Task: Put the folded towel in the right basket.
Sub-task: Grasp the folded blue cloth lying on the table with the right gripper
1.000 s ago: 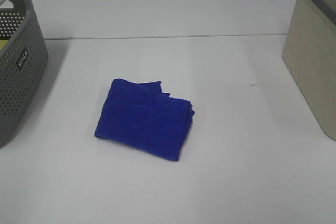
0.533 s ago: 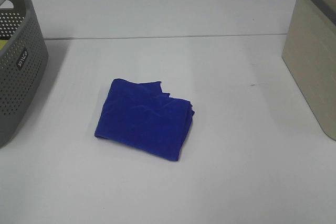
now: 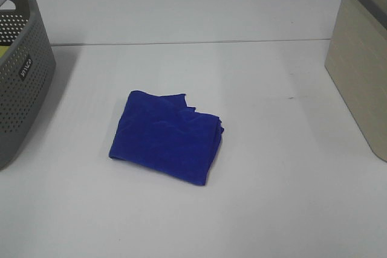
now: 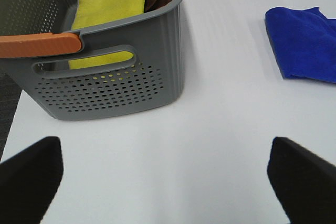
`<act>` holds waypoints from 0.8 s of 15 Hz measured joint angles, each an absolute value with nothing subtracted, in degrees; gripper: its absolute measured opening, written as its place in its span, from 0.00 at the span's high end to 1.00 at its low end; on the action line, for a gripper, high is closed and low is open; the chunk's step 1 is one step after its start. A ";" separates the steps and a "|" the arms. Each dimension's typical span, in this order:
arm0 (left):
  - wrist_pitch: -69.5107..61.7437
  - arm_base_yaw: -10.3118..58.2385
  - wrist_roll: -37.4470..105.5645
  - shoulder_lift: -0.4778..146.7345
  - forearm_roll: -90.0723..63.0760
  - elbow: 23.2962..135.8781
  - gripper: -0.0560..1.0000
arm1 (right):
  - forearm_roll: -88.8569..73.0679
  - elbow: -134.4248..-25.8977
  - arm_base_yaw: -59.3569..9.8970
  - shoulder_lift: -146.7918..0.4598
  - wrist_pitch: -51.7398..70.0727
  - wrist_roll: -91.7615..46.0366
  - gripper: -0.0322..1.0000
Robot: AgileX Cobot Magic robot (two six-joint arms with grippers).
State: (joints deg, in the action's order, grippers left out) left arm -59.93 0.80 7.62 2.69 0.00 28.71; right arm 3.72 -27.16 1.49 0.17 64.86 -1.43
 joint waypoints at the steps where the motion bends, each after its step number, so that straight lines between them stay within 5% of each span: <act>1: -59.93 0.80 7.62 2.69 0.00 28.71 0.01 | 3.72 -27.16 1.49 0.17 64.86 -1.43 0.04; 12: -59.93 0.80 7.62 2.69 0.00 28.71 0.01 | 3.50 -27.16 1.49 0.17 64.86 -1.43 0.04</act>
State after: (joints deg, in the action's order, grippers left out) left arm -59.93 0.80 7.62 2.69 0.00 28.71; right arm 3.50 -27.16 1.49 0.17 64.86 -1.43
